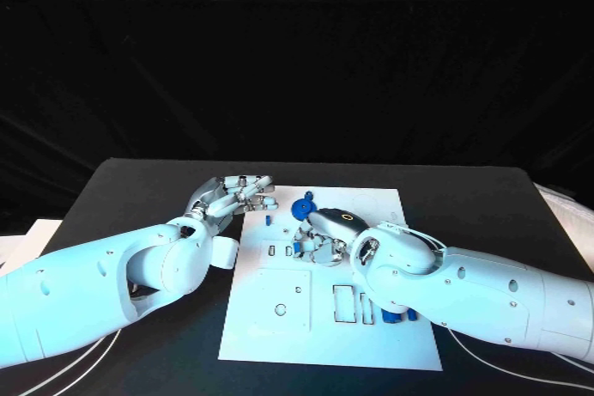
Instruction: Assemble the parts on the task board
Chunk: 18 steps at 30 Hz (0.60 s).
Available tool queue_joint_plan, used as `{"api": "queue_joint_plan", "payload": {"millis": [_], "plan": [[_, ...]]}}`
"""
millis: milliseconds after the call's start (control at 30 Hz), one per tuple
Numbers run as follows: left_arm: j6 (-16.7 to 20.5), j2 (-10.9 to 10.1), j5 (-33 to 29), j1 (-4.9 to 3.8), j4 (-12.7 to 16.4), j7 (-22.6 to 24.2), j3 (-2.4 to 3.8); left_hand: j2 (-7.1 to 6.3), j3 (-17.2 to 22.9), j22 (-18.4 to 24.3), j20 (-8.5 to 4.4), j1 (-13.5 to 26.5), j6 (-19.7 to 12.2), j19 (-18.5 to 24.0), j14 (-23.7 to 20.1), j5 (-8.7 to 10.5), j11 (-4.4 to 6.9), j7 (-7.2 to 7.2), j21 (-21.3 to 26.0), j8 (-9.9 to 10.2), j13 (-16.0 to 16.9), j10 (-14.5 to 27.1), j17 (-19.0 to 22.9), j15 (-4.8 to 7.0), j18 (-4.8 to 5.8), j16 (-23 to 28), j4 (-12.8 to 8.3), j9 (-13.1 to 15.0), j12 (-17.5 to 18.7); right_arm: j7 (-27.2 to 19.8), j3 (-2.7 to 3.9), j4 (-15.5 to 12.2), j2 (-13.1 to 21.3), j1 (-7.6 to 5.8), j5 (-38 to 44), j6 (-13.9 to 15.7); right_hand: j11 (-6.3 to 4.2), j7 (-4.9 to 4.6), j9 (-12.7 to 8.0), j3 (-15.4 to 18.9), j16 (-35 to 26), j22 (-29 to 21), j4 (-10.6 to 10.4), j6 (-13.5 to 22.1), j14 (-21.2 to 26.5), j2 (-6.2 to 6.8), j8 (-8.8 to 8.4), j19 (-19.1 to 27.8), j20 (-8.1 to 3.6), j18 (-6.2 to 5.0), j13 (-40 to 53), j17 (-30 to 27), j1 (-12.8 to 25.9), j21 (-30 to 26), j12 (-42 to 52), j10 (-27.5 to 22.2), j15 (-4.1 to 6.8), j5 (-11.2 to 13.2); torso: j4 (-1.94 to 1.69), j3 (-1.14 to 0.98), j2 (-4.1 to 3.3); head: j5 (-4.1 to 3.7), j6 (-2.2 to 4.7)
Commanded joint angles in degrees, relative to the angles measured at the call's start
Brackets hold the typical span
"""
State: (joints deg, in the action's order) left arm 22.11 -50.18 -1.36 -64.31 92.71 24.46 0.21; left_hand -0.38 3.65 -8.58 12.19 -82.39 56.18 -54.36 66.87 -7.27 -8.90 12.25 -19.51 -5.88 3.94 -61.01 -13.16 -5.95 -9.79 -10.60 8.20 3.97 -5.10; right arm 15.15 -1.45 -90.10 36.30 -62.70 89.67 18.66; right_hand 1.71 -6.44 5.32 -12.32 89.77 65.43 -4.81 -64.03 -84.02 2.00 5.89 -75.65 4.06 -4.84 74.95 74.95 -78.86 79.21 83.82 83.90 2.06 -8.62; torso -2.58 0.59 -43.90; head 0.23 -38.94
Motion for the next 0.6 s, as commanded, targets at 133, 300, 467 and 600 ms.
{"api": "queue_joint_plan", "payload": {"millis": [133,300,467,600], "plan": [[-0.9,0.1,-0.1,-0.01,0.2,0.6,0.04,0.27,0.0,0.1,0.14,-0.3,0.0,0.2,0.0,-0.15,-0.31,0.30,0.3,0.4,0.0,-0.1,-0.1,-0.05,-0.66,0.3,-0.4,0.0,0.1,3.5,-0.50,0.4,0.2,0.53,1.6,-5.4,0.02,0.07,0.0,0.6,0.0,-0.4,0.0,-0.3,-5.8,0.39,-0.14,0.6,0.16,-0.29,10.0,14.5,0.9,-0.5,-0.7,2.2,0.03,0.7,-0.02,0.04,0.01,-0.02,-0.01],[-1.0,0.1,-0.1,-0.01,0.2,0.5,0.04,0.27,0.0,0.1,0.14,-0.3,0.0,0.2,0.0,-0.15,-0.31,0.30,0.3,0.4,0.0,-0.1,-0.1,-0.05,-0.66,0.3,-0.4,0.0,0.1,4.4,-0.50,0.4,0.2,0.53,2.0,-5.3,1.03,-1.18,-0.9,1.6,-0.3,-1.7,-0.7,2.8,-5.7,1.97,-2.02,1.4,0.72,-0.48,5.8,13.9,2.5,-1.2,-6.7,-1.4,-0.77,1.0,-0.03,0.05,0.01,-0.14,0.02],[-1.1,0.1,-0.1,-0.01,0.2,0.4,0.04,0.27,0.0,0.1,0.14,-0.3,0.0,0.2,0.0,-0.15,-0.31,0.30,0.3,0.4,0.0,-0.1,-0.1,-0.05,-0.66,0.3,-0.4,0.0,0.1,4.7,-0.50,0.4,0.1,0.54,2.2,-4.4,1.36,-1.53,-1.2,1.9,-0.4,-1.9,-0.8,3.9,-5.7,2.52,-2.27,1.5,1.04,-0.53,5.0,13.8,2.6,-1.4,-7.9,-2.1,-1.07,1.1,-0.02,0.03,0.01,-0.25,0.13],[-1.5,0.1,-0.1,-0.01,0.2,0.1,0.04,0.42,0.0,0.1,0.13,-0.3,0.1,0.2,0.0,-0.18,-0.33,0.33,0.3,0.4,-0.1,-0.1,-0.1,-0.05,-0.66,0.4,-0.4,0.0,0.2,4.8,-0.50,0.3,0.1,0.57,2.3,-3.8,1.43,-1.59,-1.2,2.0,-0.4,-2.0,-0.8,4.1,-5.7,2.76,-2.25,1.6,1.13,-0.56,4.7,13.8,2.5,-1.5,-8.3,-2.3,-1.15,1.2,-0.03,0.04,-0.01,-0.36,0.12]]}}
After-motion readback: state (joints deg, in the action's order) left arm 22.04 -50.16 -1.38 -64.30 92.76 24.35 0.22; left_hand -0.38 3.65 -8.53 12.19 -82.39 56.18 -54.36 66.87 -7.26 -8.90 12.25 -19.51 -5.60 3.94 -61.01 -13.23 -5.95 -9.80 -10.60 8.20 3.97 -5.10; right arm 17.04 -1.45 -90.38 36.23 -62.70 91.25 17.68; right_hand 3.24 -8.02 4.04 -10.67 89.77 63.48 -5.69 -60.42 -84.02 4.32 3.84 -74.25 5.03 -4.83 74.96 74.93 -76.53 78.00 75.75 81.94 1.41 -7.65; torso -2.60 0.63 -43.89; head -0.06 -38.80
